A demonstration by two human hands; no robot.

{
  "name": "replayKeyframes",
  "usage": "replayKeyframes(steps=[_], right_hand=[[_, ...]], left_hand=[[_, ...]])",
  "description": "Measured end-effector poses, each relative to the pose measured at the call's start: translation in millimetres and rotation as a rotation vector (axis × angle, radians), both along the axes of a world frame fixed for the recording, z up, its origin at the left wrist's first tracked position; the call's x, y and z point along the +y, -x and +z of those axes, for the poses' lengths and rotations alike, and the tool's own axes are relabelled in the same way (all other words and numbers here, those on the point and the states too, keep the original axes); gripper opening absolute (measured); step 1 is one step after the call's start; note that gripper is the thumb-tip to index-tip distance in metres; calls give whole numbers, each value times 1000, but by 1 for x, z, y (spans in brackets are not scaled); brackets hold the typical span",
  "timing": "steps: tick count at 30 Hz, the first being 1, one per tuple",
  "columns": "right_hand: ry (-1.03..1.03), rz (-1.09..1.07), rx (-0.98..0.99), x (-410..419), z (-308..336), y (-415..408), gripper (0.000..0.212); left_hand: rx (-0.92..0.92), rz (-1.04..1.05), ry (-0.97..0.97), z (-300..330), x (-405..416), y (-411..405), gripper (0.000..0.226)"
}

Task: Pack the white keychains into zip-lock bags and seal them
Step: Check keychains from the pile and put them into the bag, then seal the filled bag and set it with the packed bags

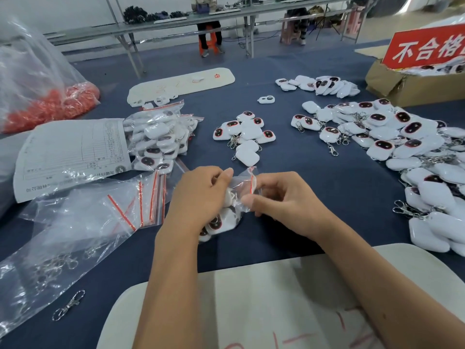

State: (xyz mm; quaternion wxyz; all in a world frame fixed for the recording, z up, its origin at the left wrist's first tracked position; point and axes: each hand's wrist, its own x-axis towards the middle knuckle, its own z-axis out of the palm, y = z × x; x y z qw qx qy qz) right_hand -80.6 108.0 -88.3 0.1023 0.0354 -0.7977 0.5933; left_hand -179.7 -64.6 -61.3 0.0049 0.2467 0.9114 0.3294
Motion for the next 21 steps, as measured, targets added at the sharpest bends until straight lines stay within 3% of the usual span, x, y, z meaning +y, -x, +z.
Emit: replayKeyframes(steps=[5,9,14,16,18,21], right_hand=[[127,-191,46,3,-3,5,10],[216,-350,65,6,-6,10,20],[327,-378,109,8,-5,10,23],[404,-377,121,11,-4,10,19],[463,-368,126,13,-3,10,14],[526,-371,137,12,-3,9,15]], left_hand=[[-139,35,-55,2,-6,2,50],[-389,40,-135,2,-4,-4,43],[-543,-68,-388,5,8,-16,55],[-609,-91,-500,9,13,-20,73],[-685,-84,-518,10,17,-22,88],[-706,-87,-470,3,20,-22,76]])
